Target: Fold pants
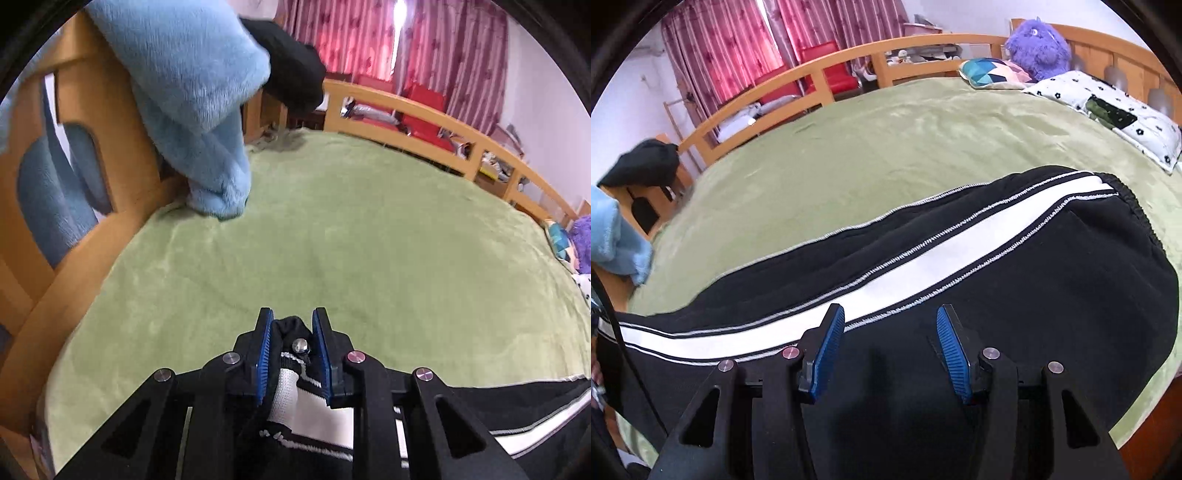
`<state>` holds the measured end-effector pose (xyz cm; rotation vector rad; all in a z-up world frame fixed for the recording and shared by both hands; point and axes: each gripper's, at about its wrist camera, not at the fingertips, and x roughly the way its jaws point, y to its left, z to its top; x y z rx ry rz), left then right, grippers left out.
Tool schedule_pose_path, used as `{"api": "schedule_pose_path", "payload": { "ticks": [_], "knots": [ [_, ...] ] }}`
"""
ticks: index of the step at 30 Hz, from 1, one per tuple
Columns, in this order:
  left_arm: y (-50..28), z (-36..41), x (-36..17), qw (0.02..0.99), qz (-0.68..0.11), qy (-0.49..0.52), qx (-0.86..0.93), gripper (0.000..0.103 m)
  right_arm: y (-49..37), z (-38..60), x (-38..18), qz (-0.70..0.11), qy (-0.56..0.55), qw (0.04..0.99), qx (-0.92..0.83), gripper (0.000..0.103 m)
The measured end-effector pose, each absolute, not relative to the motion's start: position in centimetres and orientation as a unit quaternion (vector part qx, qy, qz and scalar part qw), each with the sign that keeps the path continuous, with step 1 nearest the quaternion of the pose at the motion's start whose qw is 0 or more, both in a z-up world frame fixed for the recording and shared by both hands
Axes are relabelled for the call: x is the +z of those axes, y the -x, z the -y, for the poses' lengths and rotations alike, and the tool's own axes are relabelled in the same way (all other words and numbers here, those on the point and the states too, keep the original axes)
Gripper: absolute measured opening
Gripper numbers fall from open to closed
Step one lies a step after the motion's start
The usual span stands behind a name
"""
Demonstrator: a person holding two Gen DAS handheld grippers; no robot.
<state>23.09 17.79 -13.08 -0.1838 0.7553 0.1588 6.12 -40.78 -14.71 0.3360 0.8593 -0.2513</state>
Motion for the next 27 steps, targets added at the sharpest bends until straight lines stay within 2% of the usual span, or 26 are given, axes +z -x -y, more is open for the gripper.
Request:
{"api": "schedule_pose_path", "payload": {
  "ticks": [3, 6, 8, 10, 17, 20, 24, 27],
  "knots": [
    [-24.3, -17.5, -15.0, 0.914, -0.393, 0.071, 0.079, 0.022, -6.8, 39.7, -15.1, -0.424, -0.136, 0.887, -0.12, 0.052],
    [-25.0, -16.8, -16.7, 0.896, -0.432, 0.036, 0.098, 0.027, -7.6, 38.4, -15.6, -0.433, -0.114, 0.888, -0.102, 0.052],
    [-24.5, -16.6, -16.7, 0.894, -0.434, 0.028, 0.107, 0.038, -8.3, 37.5, -15.9, -0.438, -0.1, 0.889, -0.088, 0.052],
    [-23.6, -16.5, -16.2, 0.895, -0.43, 0.031, 0.112, 0.066, -8.8, 37.0, -16.2, -0.443, -0.093, 0.888, -0.081, 0.052],
    [-20.8, -14.2, -14.1, 0.905, -0.416, 0.049, 0.078, 0.07, -10.8, 34.4, -15.9, -0.434, -0.065, 0.899, -0.012, 0.052],
    [-19.0, -12.5, -14.3, 0.905, -0.418, 0.05, 0.055, 0.072, -13.1, 32.5, -15.6, -0.424, -0.037, 0.904, 0.043, 0.07],
    [-17.0, -10.3, -14.3, 0.911, -0.41, 0.046, 0.023, 0.072, -15.8, 30.2, -16.7, -0.429, 0.03, 0.898, 0.094, 0.07],
    [-16.3, -8.9, -14.1, 0.919, -0.394, 0.023, 0.014, 0.072, -17.9, 30.2, -18.6, -0.468, 0.042, 0.873, 0.13, 0.07]
  ]
}}
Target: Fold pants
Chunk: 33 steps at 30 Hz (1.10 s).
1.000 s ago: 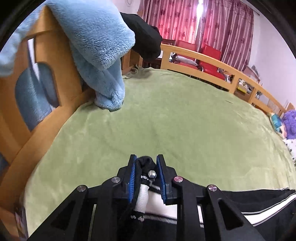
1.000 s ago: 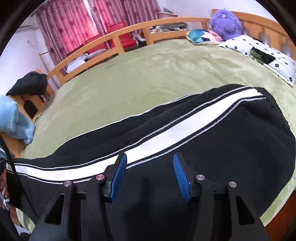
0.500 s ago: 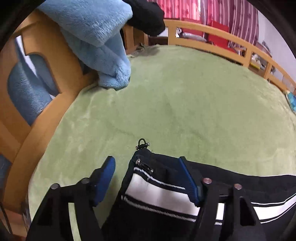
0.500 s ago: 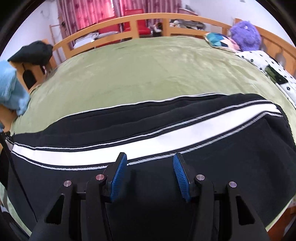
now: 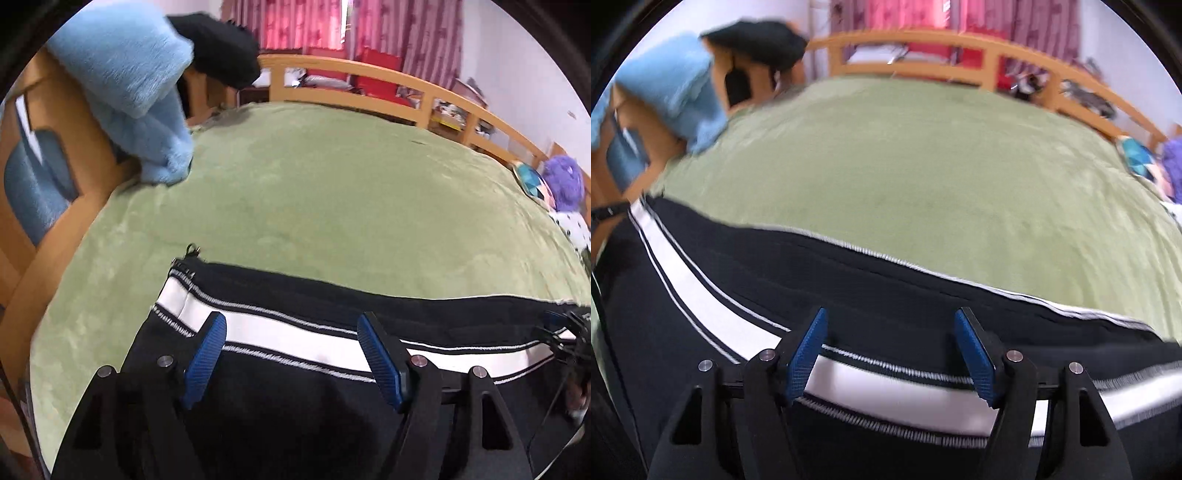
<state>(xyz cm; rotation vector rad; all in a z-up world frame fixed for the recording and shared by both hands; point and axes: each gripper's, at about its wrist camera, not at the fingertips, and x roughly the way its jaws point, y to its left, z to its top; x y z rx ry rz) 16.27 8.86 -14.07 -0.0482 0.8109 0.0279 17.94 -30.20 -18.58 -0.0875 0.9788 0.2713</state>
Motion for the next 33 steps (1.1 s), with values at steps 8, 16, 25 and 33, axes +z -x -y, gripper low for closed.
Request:
{"api": "schedule_pose_path", "payload": {
  "ticks": [8, 16, 25, 33],
  "knots": [
    [-16.4, -8.1, -14.7, 0.92, -0.39, 0.023, 0.003, 0.072, -18.9, 29.6, -20.3, -0.507, 0.05, 0.832, 0.22, 0.026],
    [-16.3, -10.0, -14.6, 0.923, -0.381, 0.042, 0.028, 0.072, -17.7, 29.8, -17.0, -0.443, 0.056, 0.873, 0.197, 0.004],
    [-15.5, -14.0, -14.9, 0.92, -0.381, 0.07, 0.063, 0.072, -21.3, 29.1, -15.0, -0.416, 0.07, 0.896, 0.139, 0.005],
    [-15.8, -17.8, -15.3, 0.916, -0.385, 0.065, 0.089, 0.072, -18.5, 28.0, -15.8, -0.44, 0.088, 0.888, 0.105, 0.038]
  ]
}}
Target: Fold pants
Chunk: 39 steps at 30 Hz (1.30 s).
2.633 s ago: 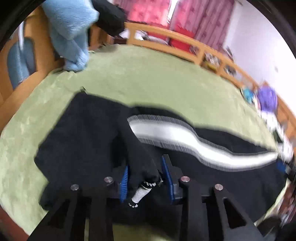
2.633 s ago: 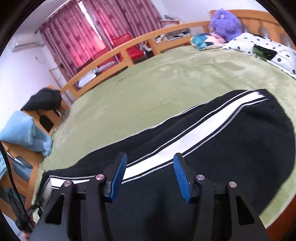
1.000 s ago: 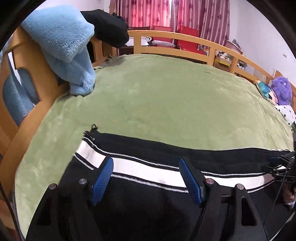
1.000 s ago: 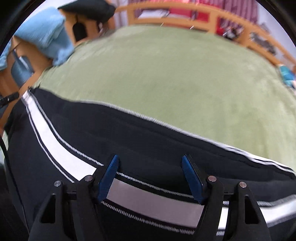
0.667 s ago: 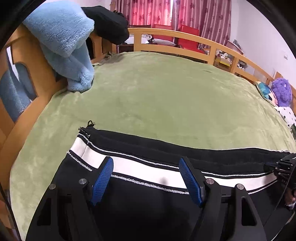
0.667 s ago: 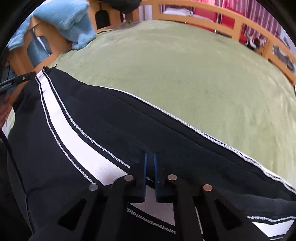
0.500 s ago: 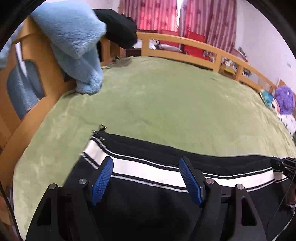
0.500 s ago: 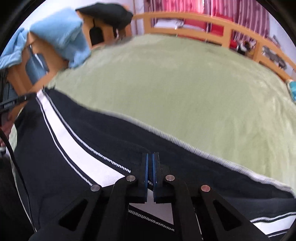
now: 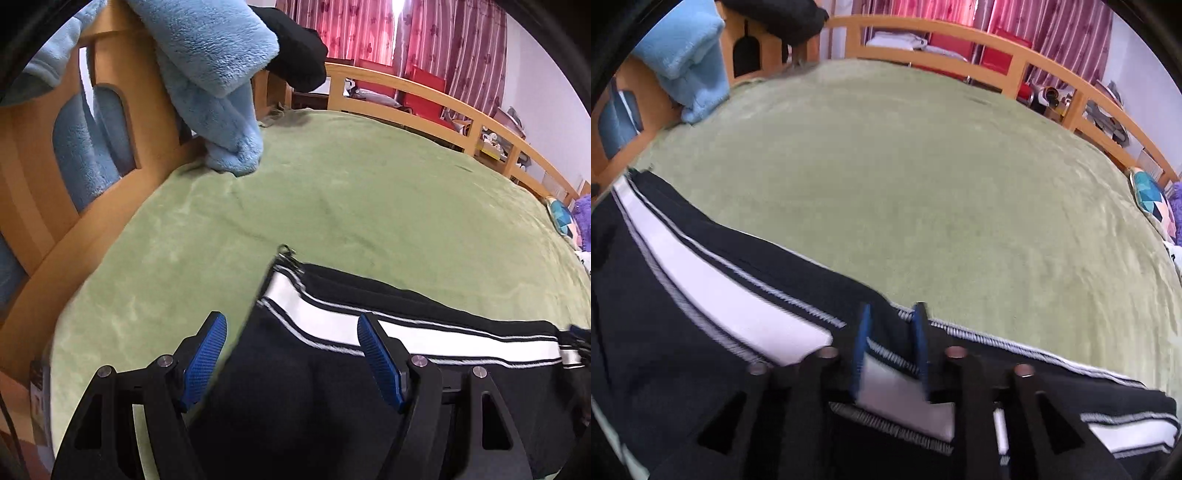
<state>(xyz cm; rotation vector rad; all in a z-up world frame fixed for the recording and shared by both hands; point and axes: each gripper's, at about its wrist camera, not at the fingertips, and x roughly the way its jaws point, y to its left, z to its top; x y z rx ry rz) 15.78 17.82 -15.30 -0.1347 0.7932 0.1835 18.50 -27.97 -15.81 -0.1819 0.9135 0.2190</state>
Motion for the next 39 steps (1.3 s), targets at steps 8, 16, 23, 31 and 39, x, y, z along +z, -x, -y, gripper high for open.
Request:
{"api": "schedule_pose_path", "payload": {
  "ticks": [8, 16, 23, 31, 39],
  "knots": [
    [-20.6, -20.5, -17.0, 0.9, -0.413, 0.111, 0.078, 0.07, -11.5, 31.6, -13.0, -0.414, 0.006, 0.909, 0.042, 0.054],
    [-24.4, -19.6, -17.8, 0.903, -0.418, 0.079, 0.05, 0.018, -13.7, 35.0, -15.5, -0.453, -0.052, 0.89, -0.01, 0.054],
    [-26.0, -20.7, -15.8, 0.915, -0.391, 0.072, 0.068, 0.018, -13.9, 35.8, -16.1, -0.449, -0.062, 0.891, -0.021, 0.054],
    [-23.5, -21.5, -16.4, 0.895, -0.425, 0.097, 0.091, 0.072, -13.5, 34.8, -15.9, -0.448, -0.05, 0.892, -0.007, 0.054],
    [-11.5, -21.0, -14.0, 0.902, -0.391, 0.175, 0.047, 0.072, -12.3, 33.6, -14.6, -0.433, -0.057, 0.899, 0.024, 0.054]
  ]
}}
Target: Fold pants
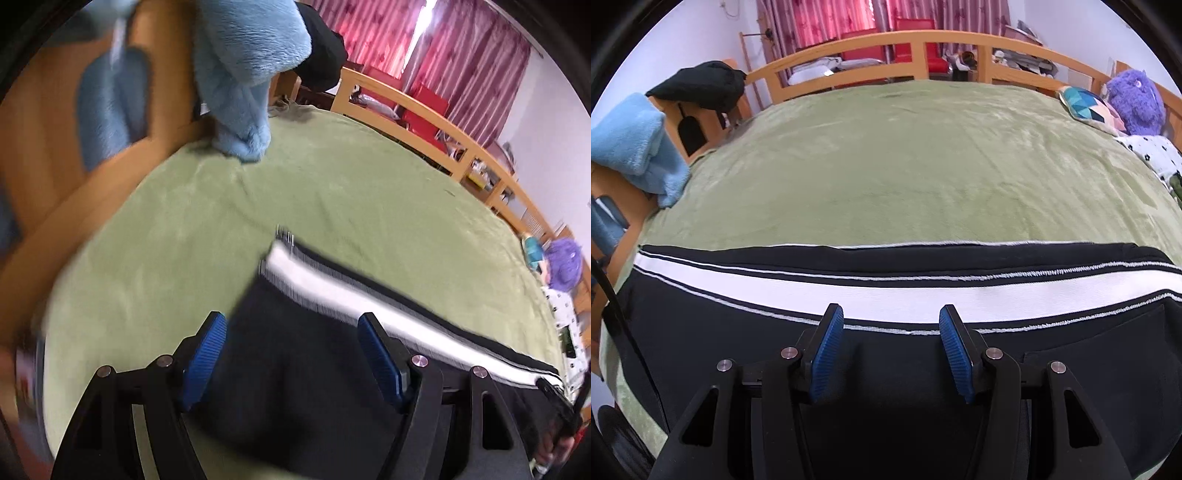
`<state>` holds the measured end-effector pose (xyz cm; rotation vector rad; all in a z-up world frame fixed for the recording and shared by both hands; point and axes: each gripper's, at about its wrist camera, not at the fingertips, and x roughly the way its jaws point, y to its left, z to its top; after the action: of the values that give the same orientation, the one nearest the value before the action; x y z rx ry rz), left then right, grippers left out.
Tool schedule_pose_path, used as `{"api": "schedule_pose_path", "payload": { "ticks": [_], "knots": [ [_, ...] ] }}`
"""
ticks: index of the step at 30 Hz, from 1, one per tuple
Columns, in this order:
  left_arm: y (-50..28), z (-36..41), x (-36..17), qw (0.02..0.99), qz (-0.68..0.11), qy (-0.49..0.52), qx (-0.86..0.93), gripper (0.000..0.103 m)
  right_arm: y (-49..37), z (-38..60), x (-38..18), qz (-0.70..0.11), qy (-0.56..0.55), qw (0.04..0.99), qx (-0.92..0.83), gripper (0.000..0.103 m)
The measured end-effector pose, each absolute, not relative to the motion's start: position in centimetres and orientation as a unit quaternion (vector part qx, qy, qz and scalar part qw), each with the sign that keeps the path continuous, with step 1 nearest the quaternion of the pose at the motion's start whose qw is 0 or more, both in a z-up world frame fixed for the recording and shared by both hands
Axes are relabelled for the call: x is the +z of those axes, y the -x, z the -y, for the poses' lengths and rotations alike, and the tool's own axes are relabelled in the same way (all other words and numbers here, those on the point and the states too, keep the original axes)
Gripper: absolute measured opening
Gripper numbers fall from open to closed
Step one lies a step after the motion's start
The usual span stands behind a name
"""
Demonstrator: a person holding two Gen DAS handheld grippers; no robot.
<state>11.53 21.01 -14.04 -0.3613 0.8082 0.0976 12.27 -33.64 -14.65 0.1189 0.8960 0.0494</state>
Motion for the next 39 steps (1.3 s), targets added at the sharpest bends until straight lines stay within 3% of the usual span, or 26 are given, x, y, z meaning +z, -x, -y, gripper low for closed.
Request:
{"api": "schedule_pose_path", "payload": {
  "ticks": [7, 10, 12, 20, 21, 22, 24, 25, 30, 32, 34, 36, 39],
  "knots": [
    [-4.6, -20.8, -19.4, 0.882, -0.396, 0.244, 0.071, 0.068, -11.1, 33.0, -13.9, -0.426, -0.055, 0.902, 0.043, 0.054],
    [-5.6, -22.9, -22.1, 0.856, -0.408, 0.305, 0.092, 0.051, -10.9, 33.1, -14.0, -0.431, -0.061, 0.9, 0.04, 0.054],
    [-6.5, -24.3, -23.7, 0.834, -0.408, 0.36, 0.096, 0.045, -10.8, 33.2, -14.0, -0.432, -0.056, 0.9, 0.033, 0.054],
    [-10.5, -24.7, -24.8, 0.833, -0.386, 0.381, 0.109, 0.044, -10.8, 33.4, -14.9, -0.451, -0.047, 0.891, -0.001, 0.054],
    [-11.0, -24.5, -24.8, 0.835, -0.386, 0.377, 0.111, 0.04, -10.8, 33.3, -15.0, -0.453, -0.041, 0.891, -0.004, 0.054],
    [-11.2, -24.3, -24.7, 0.836, -0.39, 0.371, 0.11, 0.027, -10.9, 33.2, -15.1, -0.453, -0.036, 0.891, -0.006, 0.054],
    [-11.3, -24.6, -24.2, 0.835, -0.393, 0.376, 0.083, 0.014, -11.0, 33.1, -15.2, -0.452, -0.029, 0.892, -0.01, 0.054],
    [-10.7, -25.2, -23.3, 0.836, -0.382, 0.387, 0.077, 0.013, -11.0, 33.1, -15.2, -0.452, -0.029, 0.891, -0.012, 0.054],
    [-9.4, -25.8, -19.5, 0.86, -0.358, 0.357, 0.074, 0.014, -10.1, 33.7, -14.7, -0.441, -0.034, 0.897, -0.012, 0.054],
    [-10.3, -25.2, -21.3, 0.85, -0.394, 0.331, 0.11, 0.02, -9.7, 34.3, -14.8, -0.442, -0.038, 0.896, -0.013, 0.054],
    [-11.1, -25.5, -23.2, 0.822, -0.45, 0.324, 0.132, 0.033, -9.0, 35.2, -15.0, -0.447, -0.042, 0.893, -0.013, 0.054],
    [-9.9, -26.2, -23.0, 0.817, -0.433, 0.354, 0.138, 0.033, -8.0, 36.5, -14.8, -0.45, -0.047, 0.892, -0.02, 0.054],
    [-8.7, -25.1, -20.8, 0.83, -0.438, 0.293, 0.183, 0.044, -5.5, 39.4, -13.9, -0.437, -0.08, 0.895, -0.033, 0.054]
  ]
}}
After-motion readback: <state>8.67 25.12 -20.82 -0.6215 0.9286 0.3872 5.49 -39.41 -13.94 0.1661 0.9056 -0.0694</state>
